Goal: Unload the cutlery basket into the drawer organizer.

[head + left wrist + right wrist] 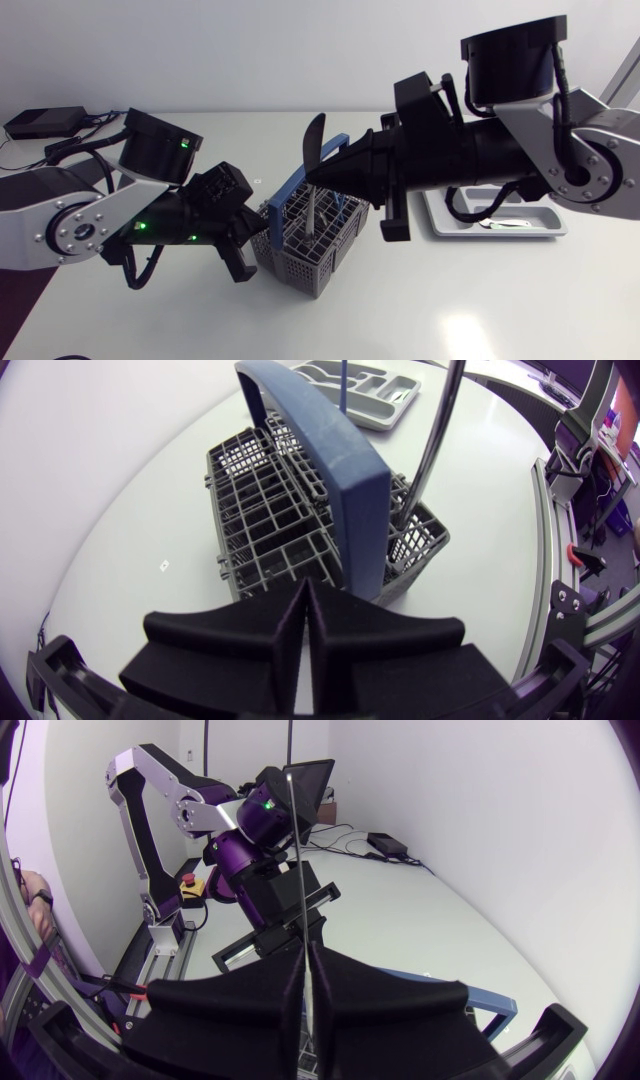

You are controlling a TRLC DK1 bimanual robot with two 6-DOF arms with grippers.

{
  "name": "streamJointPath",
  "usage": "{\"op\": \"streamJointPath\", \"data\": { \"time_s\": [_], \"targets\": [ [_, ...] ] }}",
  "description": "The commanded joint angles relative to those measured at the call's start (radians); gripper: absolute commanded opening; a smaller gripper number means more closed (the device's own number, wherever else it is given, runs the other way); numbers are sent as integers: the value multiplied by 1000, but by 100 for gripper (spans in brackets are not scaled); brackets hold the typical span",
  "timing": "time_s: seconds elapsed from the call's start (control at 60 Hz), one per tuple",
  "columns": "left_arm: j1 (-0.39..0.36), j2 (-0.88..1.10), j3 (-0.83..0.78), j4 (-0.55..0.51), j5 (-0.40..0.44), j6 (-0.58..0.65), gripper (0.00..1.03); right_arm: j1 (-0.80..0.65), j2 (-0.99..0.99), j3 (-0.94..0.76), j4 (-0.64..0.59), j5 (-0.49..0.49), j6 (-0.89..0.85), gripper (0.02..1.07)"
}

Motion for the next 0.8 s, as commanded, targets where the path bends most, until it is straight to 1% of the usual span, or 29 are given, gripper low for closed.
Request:
{"op": "streamJointPath", "data": {
  "time_s": [0.0,0.15,0.217,0.317,0.517,0.617,0.783],
  "targets": [
    [-11,-25,17,-1,-2,-22,9,6,-8,-18,22,-16,2,9],
    [-57,-105,11,-51,-2,-36,9,-9,0,-24,24,-29,-7,9],
    [-84,-110,11,-67,-3,-39,9,-31,3,-18,24,-65,-4,9],
    [-111,-108,9,-66,-25,-44,9,-71,18,-9,28,-111,14,9],
    [-120,-74,21,-66,-31,-45,9,-138,64,-43,103,-222,75,9],
    [-139,-64,24,-66,-45,-50,9,-153,64,-67,169,-242,117,9],
    [-146,-39,40,-66,-48,-50,9,-166,15,-54,179,-260,160,9]
  ]
}}
